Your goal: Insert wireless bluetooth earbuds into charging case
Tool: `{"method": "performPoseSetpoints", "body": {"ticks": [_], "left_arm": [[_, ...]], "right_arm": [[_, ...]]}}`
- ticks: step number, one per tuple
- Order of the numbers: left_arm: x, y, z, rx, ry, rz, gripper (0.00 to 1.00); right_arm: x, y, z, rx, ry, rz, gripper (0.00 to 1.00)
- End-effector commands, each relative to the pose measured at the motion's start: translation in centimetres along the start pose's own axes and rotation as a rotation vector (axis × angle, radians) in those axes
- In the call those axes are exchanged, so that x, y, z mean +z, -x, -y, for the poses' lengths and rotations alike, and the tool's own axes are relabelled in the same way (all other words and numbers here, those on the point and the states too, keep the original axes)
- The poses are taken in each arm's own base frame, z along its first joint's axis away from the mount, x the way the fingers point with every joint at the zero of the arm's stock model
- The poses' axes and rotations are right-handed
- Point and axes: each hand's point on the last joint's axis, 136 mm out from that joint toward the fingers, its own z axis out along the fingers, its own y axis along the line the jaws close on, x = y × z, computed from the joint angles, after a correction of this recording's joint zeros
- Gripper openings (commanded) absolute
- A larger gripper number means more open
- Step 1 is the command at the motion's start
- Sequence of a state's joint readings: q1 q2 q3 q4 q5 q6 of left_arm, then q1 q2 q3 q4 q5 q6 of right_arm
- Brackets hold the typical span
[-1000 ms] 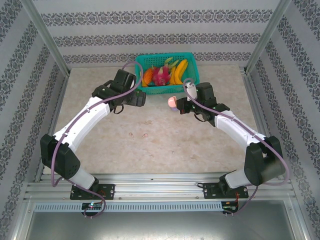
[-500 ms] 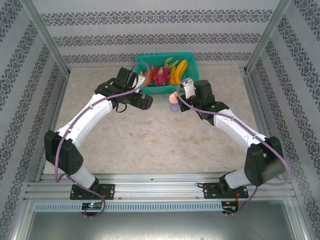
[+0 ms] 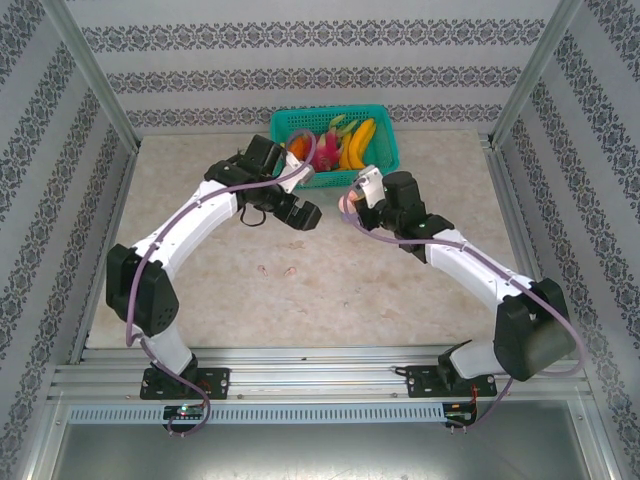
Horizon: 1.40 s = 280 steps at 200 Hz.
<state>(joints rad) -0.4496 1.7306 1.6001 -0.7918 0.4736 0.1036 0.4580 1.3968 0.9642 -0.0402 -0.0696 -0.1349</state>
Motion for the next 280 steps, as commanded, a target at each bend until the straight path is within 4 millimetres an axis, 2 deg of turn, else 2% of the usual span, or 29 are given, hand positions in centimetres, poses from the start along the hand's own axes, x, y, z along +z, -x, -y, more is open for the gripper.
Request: {"method": "performPoseSetpoints", "body": {"ticks": [1,48,82,104,160,280], "left_arm": [[0.0,-1.2,2.8,0.024,-0.193,-0.061,1.0],[0.6,-2.4,4.4,0.022,-0.325,-0.116,0.98],[1.3,-3.2,4.7,0.011,-0.37,-0.168,0.92],[1.6,-3.4,4.9,0.006,-0.395,-0.182,0.87],[2.2,-3.1,5.2,-0.001,-0.435,-0.168,0.8],[3.3,-2.1,5.7,-0.009,-0.474,-0.126,0.62]], "right_arm": [[-1.0,1.7,-0.9,-0.109,-0.041,0.07,0.0],[-1.0,0.1,-3.2,-0.221,-0.048,0.042,0.0],[-1.0,-1.5,-4.1,-0.217,-0.02,0.02,0.0],[-1.3,-2.0,-5.1,-0.202,0.023,0.02,0.0],[-2.1,-1.7,-6.4,-0.145,0.093,0.045,0.0],[-1.7,-1.1,-7.8,-0.073,0.172,0.063,0.0]]}}
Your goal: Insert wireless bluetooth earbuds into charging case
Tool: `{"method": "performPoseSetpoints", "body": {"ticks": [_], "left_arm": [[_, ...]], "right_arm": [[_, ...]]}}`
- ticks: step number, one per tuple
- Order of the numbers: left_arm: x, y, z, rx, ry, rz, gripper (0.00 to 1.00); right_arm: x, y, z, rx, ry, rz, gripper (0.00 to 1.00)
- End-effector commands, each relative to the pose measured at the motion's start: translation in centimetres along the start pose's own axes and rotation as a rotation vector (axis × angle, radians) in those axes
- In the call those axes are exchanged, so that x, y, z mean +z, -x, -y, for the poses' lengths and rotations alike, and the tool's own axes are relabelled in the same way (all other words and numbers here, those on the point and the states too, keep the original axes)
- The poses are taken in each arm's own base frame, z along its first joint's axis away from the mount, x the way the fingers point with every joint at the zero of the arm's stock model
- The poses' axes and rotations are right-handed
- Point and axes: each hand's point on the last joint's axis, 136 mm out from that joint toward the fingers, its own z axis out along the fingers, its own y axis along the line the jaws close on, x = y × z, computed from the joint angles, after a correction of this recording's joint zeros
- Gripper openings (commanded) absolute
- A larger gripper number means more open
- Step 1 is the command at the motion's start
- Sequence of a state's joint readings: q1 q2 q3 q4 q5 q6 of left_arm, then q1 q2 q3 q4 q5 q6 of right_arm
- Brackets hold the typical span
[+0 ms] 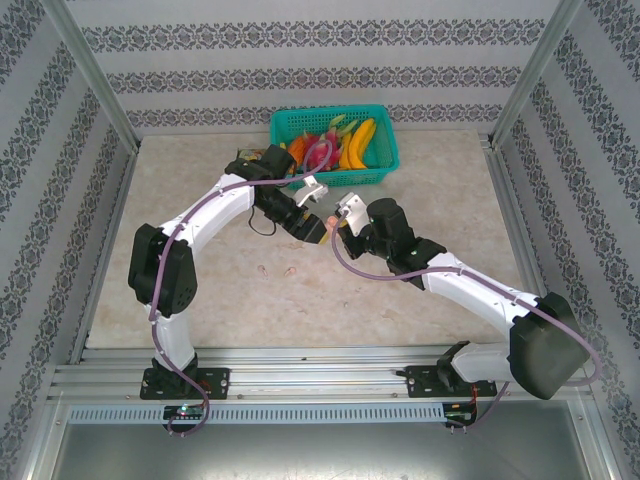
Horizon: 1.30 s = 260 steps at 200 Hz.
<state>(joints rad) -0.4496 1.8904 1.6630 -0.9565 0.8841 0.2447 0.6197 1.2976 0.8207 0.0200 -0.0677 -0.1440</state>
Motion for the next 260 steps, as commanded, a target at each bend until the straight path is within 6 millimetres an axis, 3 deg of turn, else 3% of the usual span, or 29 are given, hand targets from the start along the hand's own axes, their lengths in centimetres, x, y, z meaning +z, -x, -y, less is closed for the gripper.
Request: {"method": "performPoseSetpoints", "body": {"ticks": [1,106,260], "left_arm": [[0.6,0.7,0.1,0.008,-0.034,0.014,0.62],[1.8,1.2,0.2,0.012,-0.061,-0.002,0.52],[2.0,1.5,1.1,0.023,-0.102,0.012,0.24]], "right_arm": [[0.1,0.9,-0.8,0.02,0.036,0.037,0.0],[0.4,0.7,-1.1,0.025,0.054,0.024,0.0],[0.9,0.6,-0.8,0.027,0.042,0.01,0.0]]}}
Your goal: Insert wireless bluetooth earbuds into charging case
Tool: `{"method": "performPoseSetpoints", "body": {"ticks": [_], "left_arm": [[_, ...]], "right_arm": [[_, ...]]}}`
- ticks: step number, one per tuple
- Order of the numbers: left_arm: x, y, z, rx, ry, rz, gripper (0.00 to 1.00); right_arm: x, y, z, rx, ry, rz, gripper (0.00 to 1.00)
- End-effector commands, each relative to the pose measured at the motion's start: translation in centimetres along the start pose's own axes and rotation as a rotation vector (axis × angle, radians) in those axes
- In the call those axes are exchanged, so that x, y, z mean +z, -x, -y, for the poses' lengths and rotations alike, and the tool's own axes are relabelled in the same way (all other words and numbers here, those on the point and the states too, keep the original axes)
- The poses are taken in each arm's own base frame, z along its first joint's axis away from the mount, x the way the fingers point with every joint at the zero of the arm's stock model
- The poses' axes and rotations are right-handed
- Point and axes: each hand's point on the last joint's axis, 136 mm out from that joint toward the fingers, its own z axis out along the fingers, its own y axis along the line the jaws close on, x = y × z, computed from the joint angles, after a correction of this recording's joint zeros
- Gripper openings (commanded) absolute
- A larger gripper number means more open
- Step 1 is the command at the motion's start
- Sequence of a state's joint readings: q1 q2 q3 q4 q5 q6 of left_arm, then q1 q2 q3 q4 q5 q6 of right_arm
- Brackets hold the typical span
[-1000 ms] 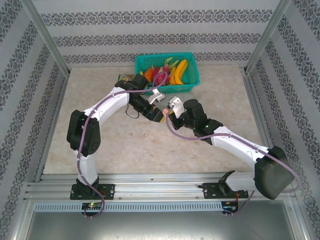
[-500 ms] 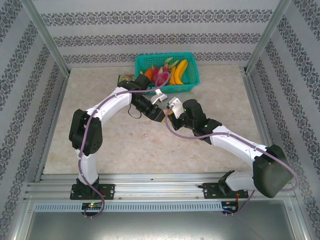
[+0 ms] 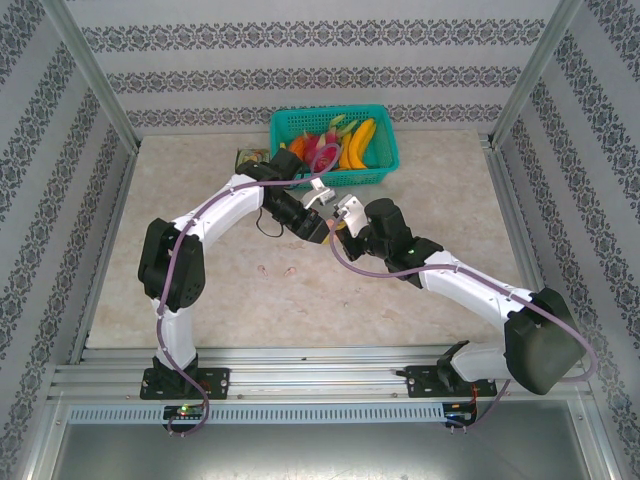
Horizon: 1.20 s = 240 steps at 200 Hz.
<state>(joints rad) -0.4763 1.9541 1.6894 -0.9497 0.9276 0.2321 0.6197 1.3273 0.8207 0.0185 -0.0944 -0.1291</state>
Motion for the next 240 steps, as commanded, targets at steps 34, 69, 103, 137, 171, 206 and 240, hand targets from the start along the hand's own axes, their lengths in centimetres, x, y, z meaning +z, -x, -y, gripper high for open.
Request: {"method": "performPoseSetpoints", "body": {"ticks": [34,69,103,137,171,206,240], "left_arm": [[0.0,1.3,1.2,0.048,-0.045,0.043,0.2],[0.0,1.4,1.1,0.048,-0.045,0.048,0.08],[0.0,1.5,0.5,0.056,-0.014,0.066,0.0],[-1.6,1.8,-1.2,0.048,0.048,0.155,0.0],[-4.2,2.2,-2.2,0.056,0.118,0.278,0.0],[-6.8,1.7,-2.7,0.068,0.196,0.393,0.0],[-9.9,0.9,-2.9,0.081,0.287,0.538,0.0]], "right_arm": [[0.2,1.4,-0.3,0.012,0.01,0.034,0.0],[0.1,1.5,0.0,0.027,0.0,0.032,0.01],[-1.3,2.0,1.2,0.09,-0.033,0.061,0.41],[-4.5,1.9,2.4,0.174,-0.064,0.105,0.62],[-6.2,0.4,3.7,0.246,-0.138,0.092,0.92],[-6.5,-0.2,5.3,0.331,-0.227,0.061,0.98],[-6.5,-0.1,7.6,0.431,-0.337,0.033,0.98]]}}
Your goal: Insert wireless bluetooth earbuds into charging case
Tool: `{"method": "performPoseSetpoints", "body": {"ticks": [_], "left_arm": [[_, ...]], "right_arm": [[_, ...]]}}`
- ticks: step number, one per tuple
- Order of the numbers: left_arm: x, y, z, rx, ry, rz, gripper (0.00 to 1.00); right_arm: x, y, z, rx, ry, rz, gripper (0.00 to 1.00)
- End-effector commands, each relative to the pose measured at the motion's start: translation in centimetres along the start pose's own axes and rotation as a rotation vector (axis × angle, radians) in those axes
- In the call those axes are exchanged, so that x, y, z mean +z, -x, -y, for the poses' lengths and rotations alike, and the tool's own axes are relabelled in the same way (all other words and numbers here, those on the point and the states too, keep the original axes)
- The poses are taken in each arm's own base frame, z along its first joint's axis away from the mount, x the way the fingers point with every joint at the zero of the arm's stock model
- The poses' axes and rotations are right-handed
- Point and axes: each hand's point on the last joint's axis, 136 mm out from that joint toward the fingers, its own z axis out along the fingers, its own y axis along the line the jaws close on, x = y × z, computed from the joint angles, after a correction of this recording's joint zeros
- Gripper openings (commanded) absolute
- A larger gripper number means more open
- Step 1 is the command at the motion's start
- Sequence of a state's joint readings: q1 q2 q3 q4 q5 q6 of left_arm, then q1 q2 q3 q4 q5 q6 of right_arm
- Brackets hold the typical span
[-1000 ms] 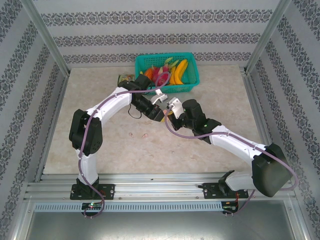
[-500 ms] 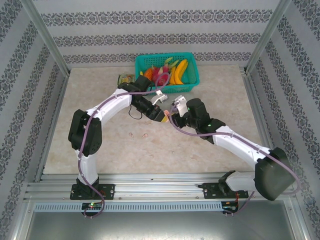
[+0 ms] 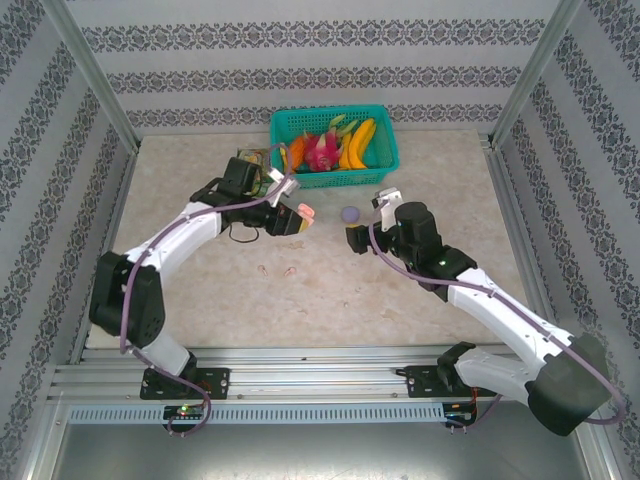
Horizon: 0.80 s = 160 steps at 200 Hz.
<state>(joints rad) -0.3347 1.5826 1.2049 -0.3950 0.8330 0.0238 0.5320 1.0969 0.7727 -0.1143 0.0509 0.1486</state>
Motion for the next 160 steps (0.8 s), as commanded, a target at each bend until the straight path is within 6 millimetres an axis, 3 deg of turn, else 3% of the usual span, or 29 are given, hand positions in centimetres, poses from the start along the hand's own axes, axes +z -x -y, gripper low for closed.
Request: {"method": "performPoseSetpoints", "body": {"ticks": [1,27,54,92,160], "left_arm": [[-2.5,2.6,-0.7,0.048,0.075,0.175,0.0],[-4.9,2.9,-1.4,0.061,0.18,0.3,0.0],[-7.4,3.0,-2.1,0.075,0.31,0.428,0.0],[-10.4,2.4,-2.5,0.098,0.439,0.581,0.0],[-12.6,1.3,-3.8,0.084,0.532,0.791,0.0]], "right_arm": [[0.1,0.8,2.4,0.107,-0.123,-0.015,0.98],[0.7,1.1,2.5,0.184,-0.136,-0.042,0.98],[1.5,1.2,0.8,0.254,-0.067,-0.07,0.98],[3.1,0.9,-3.2,0.329,-0.009,-0.168,0.9],[6.5,-0.5,-10.0,0.501,-0.046,-0.332,0.81]]}}
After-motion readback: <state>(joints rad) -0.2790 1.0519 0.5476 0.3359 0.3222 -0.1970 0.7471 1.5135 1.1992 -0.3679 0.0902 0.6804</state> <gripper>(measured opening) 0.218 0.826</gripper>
